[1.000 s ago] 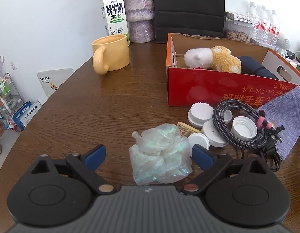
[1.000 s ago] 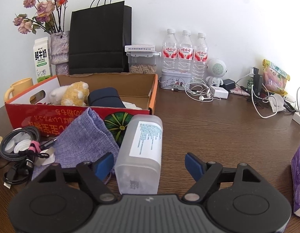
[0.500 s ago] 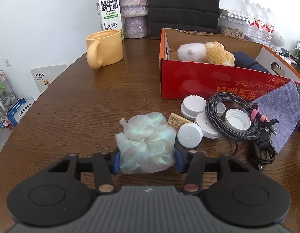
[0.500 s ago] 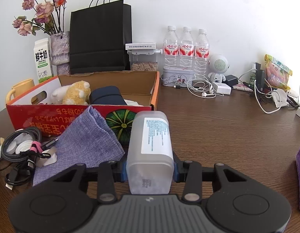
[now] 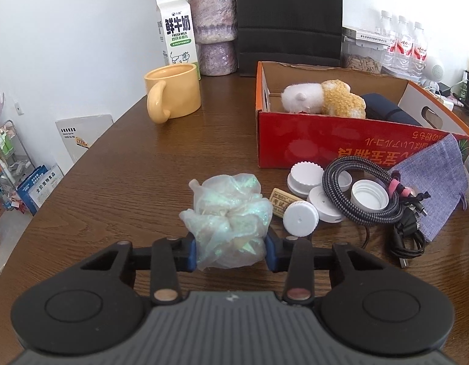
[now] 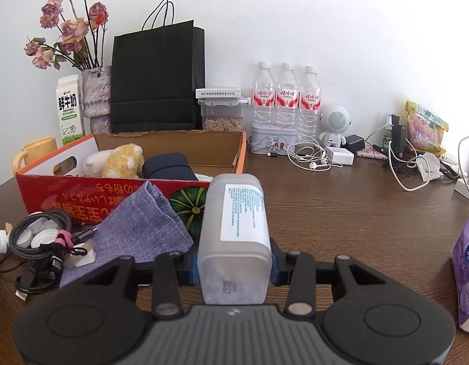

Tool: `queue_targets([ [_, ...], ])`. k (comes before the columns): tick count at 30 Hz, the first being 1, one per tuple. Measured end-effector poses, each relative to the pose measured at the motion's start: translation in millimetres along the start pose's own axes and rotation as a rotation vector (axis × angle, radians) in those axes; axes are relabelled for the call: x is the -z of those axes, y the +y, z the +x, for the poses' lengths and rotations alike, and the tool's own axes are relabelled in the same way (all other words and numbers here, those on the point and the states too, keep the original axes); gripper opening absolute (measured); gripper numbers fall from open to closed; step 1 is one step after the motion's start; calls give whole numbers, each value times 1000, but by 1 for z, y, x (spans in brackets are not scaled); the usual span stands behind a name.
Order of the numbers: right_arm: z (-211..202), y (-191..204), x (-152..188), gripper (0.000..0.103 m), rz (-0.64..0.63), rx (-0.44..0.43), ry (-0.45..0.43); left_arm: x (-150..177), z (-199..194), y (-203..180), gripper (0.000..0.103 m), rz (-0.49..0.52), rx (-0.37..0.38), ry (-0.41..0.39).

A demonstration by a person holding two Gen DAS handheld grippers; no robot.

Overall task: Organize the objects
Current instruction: 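Carry the plastic bag and white container into the box and open both tools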

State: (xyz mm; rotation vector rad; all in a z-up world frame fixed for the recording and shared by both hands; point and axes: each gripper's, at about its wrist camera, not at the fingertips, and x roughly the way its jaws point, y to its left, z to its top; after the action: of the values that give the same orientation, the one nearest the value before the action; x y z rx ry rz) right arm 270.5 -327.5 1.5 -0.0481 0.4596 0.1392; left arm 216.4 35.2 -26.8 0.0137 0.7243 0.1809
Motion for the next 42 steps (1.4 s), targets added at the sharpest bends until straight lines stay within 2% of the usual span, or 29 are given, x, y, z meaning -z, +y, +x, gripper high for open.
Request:
queue_targets([
  [9, -14, 8, -9, 39, -1, -17, -44, -13, -12, 3, 41, 2, 8, -37],
  [18, -22, 32, -23, 39, -30, -62, -66, -30, -22, -4, 41, 13, 36, -69],
  [32, -25, 69, -48, 39, -78, -123, -101, -60, -21, -37, 41, 58, 100, -105],
  [42, -1, 76, -71, 39, -85, -146, -128, -90, 0, -68, 41, 99, 129, -130],
])
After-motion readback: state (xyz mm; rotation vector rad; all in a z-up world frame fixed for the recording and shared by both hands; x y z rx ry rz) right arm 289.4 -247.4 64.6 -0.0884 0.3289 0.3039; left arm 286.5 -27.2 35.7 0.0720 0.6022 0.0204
